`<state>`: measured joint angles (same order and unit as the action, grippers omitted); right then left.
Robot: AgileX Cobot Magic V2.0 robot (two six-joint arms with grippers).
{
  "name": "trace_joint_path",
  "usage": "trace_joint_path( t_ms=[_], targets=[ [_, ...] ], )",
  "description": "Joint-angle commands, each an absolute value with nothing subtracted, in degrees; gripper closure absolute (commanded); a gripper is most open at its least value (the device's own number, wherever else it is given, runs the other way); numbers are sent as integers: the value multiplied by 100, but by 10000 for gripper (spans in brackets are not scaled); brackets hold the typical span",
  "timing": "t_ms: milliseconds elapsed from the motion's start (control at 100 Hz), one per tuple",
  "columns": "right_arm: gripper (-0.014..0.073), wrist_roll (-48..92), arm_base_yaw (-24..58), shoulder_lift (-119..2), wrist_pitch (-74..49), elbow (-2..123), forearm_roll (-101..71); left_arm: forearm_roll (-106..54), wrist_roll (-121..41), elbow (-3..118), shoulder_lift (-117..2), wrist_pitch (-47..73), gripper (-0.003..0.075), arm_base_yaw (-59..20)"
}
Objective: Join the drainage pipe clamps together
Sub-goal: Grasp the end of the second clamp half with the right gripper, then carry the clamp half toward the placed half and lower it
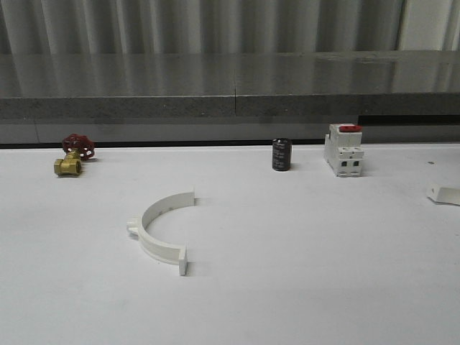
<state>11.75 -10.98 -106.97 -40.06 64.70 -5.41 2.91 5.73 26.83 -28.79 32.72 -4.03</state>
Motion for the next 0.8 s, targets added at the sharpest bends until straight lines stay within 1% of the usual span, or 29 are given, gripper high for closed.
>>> trace_joint_path(
  t_ms=[0, 110, 190, 330, 410, 530, 660, 790],
  targets=[
    [506, 1210, -1130, -10435, -3983, 6662, -564, 290, 592, 2836, -2890, 2876, 741, -387],
    [503, 1158, -1100, -10428, -4057, 6766, -850, 290, 592, 2836, -2890, 2876, 741, -387],
    [492, 863, -1051, -10343, -4114, 6829, -1129, 290, 592, 2836, -2890, 2876, 741, -387],
    [492, 343, -606, -10041, -4190, 6829, -1113, 290, 592, 2836, -2890, 2876, 741, -387],
    [492, 0, -106, -9860, -4146, 6829, -1006, 290, 592, 2836, -2890, 2876, 741, -387],
    [492, -1057, 806, -9672, -3894, 6851, -523, 290, 592, 2836, -2890, 2876, 741, -387],
    [493, -2881, 1797, -9709, -3655, 6870, 307, 290, 592, 2836, -2890, 2876, 741, -387],
    [493, -4352, 2572, -9826, -3604, 6870, 1184, 290, 592, 2836, -2890, 2876, 741, -387]
  ],
)
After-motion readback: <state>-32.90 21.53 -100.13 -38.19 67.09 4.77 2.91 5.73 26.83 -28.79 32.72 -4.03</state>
